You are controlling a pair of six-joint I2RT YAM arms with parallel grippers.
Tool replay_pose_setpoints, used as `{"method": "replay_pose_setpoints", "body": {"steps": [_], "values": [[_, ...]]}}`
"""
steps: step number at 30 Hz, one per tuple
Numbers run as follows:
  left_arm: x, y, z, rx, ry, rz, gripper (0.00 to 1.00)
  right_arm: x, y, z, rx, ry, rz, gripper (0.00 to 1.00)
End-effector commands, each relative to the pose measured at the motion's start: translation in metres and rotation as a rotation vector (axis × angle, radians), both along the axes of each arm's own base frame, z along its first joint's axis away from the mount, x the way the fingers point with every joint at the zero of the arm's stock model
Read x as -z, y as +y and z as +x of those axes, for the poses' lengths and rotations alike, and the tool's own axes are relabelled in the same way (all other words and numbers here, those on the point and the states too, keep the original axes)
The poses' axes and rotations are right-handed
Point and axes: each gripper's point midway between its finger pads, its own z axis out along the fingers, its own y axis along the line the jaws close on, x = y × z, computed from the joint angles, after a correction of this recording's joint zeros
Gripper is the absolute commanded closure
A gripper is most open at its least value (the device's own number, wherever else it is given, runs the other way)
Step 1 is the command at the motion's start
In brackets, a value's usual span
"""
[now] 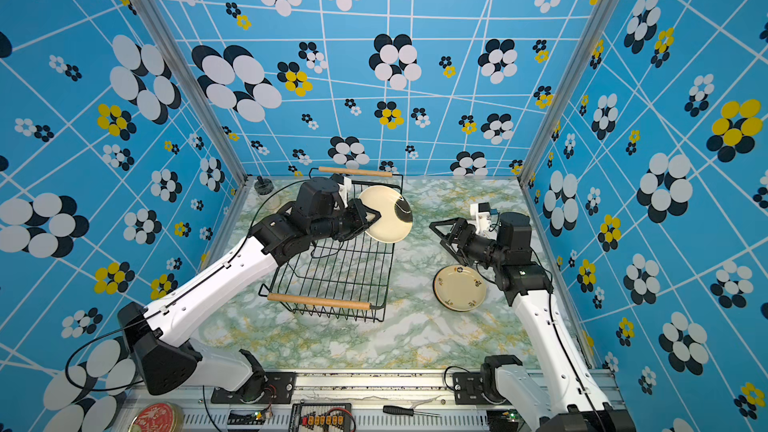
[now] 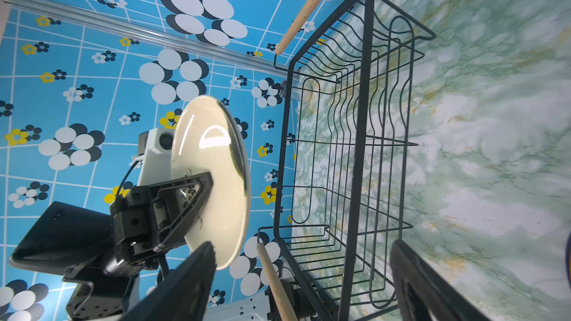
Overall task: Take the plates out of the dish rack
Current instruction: 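Carry the plate toward the right gripper while the right grasps its rim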
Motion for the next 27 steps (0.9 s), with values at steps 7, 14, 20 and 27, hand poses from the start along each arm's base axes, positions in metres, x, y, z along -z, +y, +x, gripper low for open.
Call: {"method": "replay_pose_setpoints", "body": {"steps": [7,14,20,27], "values": [[-0.006,-0.040,0.006,0.005,-0.015,-0.085,0.96,-0.027,0.020,0.010,-0.040,-0.064,0.096,0.23],[-0.006,-0.064,0.003,0.045,-0.003,-0.143,0.96,-0.027,0.033,0.011,-0.077,-0.062,0.121,0.33],[0.000,-0.080,-0.001,0.079,0.013,-0.172,0.95,-0.030,0.034,0.011,-0.085,-0.073,0.139,0.43],[-0.006,-0.088,-0.003,0.115,-0.012,-0.166,0.88,-0.036,0.035,0.011,-0.091,-0.090,0.166,0.60]]}}
